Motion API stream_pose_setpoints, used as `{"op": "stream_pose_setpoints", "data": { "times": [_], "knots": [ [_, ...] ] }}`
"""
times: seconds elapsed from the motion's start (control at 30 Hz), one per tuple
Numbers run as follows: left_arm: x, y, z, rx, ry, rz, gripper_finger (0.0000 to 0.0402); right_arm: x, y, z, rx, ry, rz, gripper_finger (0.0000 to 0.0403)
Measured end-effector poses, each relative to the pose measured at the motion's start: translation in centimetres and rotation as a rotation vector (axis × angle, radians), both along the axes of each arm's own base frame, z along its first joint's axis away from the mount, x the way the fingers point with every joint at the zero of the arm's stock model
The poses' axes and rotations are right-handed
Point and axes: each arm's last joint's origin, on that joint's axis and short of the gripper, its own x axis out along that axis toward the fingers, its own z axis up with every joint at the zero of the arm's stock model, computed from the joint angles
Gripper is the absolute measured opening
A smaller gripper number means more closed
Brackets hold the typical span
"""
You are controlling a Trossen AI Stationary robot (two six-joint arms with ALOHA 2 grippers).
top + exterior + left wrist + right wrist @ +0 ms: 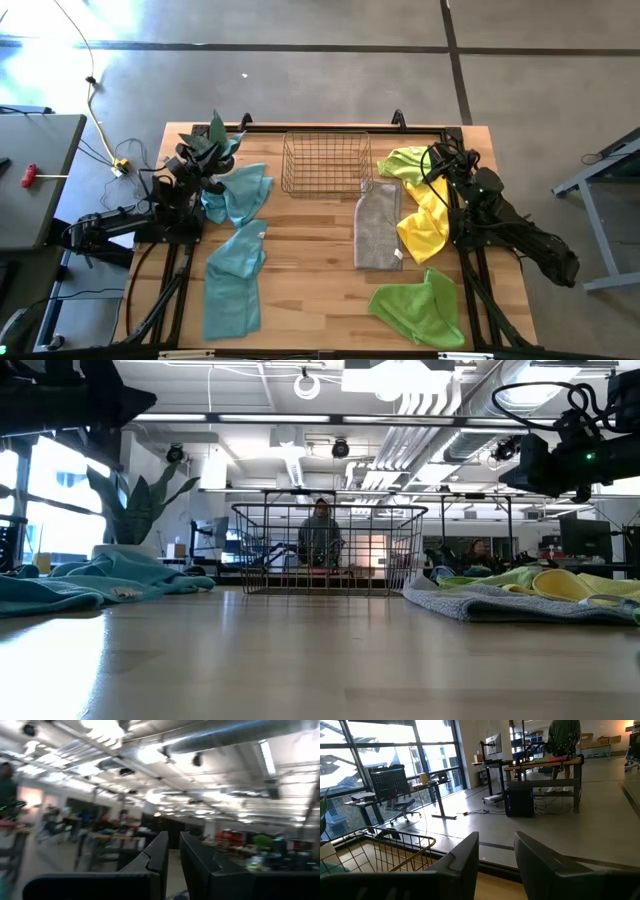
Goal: Fold microfiber towels
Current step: Fold the gray microfiber towel
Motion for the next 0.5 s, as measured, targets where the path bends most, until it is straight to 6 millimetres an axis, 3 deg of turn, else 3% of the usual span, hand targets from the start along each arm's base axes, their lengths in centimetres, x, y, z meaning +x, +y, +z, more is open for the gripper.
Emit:
{"op": "stream_pose_setpoints", "data": {
  "times": [0.23,0.5],
  "knots": [
    [0.0,-0.8,1.1,0.207,0.008,-0.194,0.0039,0.0,0.0,0.0,0.000,0.000,0.000,0.0118],
    [0.3,-1.0,3.0,0.254,0.087,-0.262,0.0039,0.0,0.0,0.0,0.000,0.000,0.000,0.0118]
  ]
}}
